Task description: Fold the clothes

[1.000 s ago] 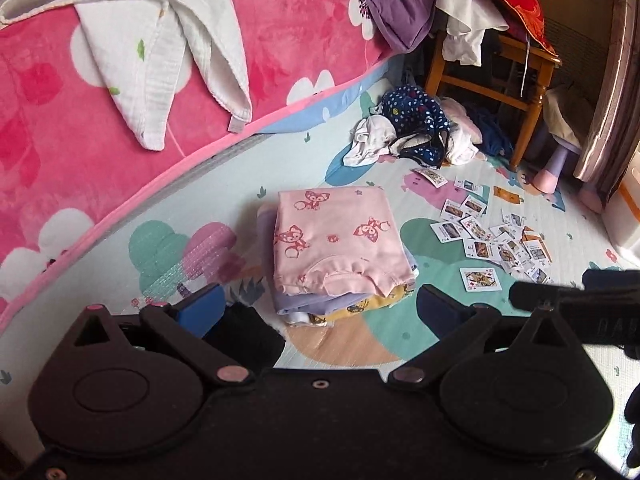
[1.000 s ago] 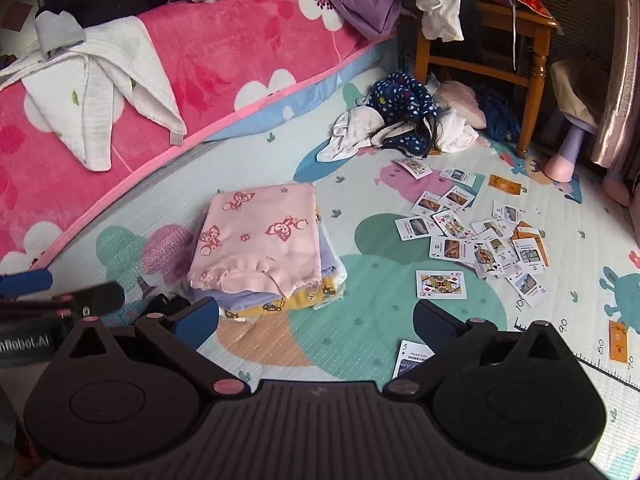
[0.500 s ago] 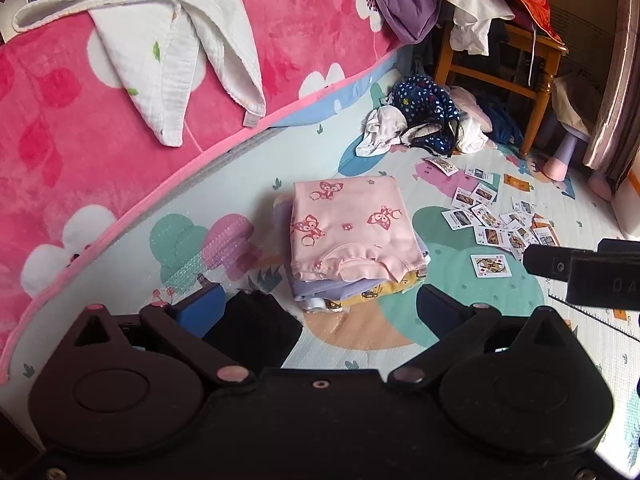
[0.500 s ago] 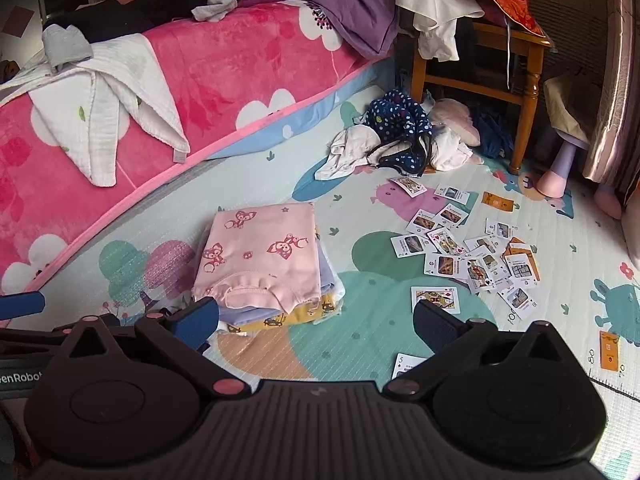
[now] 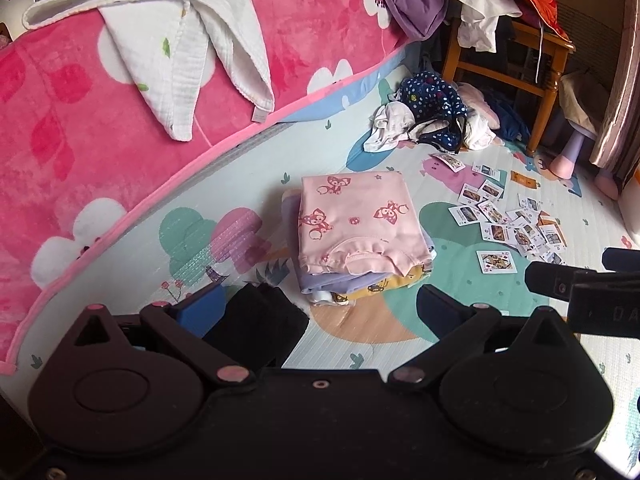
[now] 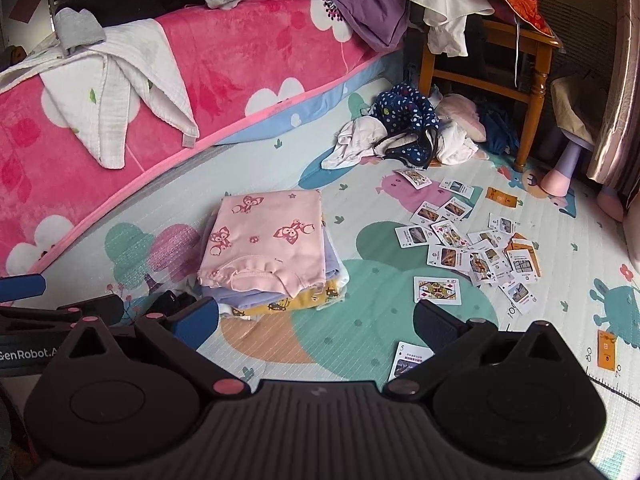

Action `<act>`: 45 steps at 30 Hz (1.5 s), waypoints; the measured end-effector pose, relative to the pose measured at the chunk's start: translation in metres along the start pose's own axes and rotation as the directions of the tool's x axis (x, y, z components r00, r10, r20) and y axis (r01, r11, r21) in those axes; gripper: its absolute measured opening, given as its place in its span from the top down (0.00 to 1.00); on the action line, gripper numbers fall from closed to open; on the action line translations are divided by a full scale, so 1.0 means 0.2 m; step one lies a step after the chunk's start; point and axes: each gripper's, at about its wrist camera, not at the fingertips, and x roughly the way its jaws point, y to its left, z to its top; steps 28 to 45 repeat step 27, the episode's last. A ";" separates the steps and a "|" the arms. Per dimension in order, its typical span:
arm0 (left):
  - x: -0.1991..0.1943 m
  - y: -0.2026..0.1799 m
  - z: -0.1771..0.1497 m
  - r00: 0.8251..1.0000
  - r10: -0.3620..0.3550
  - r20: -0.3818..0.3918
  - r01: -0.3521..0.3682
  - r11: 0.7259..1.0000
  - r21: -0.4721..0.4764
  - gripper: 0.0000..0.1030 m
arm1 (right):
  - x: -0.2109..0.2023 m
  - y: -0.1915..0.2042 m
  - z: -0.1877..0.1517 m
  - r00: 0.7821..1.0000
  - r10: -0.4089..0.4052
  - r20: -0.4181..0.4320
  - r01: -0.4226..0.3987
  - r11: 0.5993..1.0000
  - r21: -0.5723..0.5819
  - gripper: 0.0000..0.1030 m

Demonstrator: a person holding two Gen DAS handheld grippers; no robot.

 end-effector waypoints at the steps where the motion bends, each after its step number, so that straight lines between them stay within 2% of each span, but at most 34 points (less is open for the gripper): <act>1: 0.00 0.00 0.00 1.000 0.000 0.000 0.000 1.000 0.001 0.00 | 0.00 0.00 0.00 1.000 0.000 0.001 0.000 1.000 0.000 0.00; 45: -0.03 -0.02 -0.02 0.999 0.003 0.035 -0.005 0.999 0.041 0.00 | 0.03 0.02 -0.03 0.999 0.022 -0.028 -0.021 1.000 0.013 0.00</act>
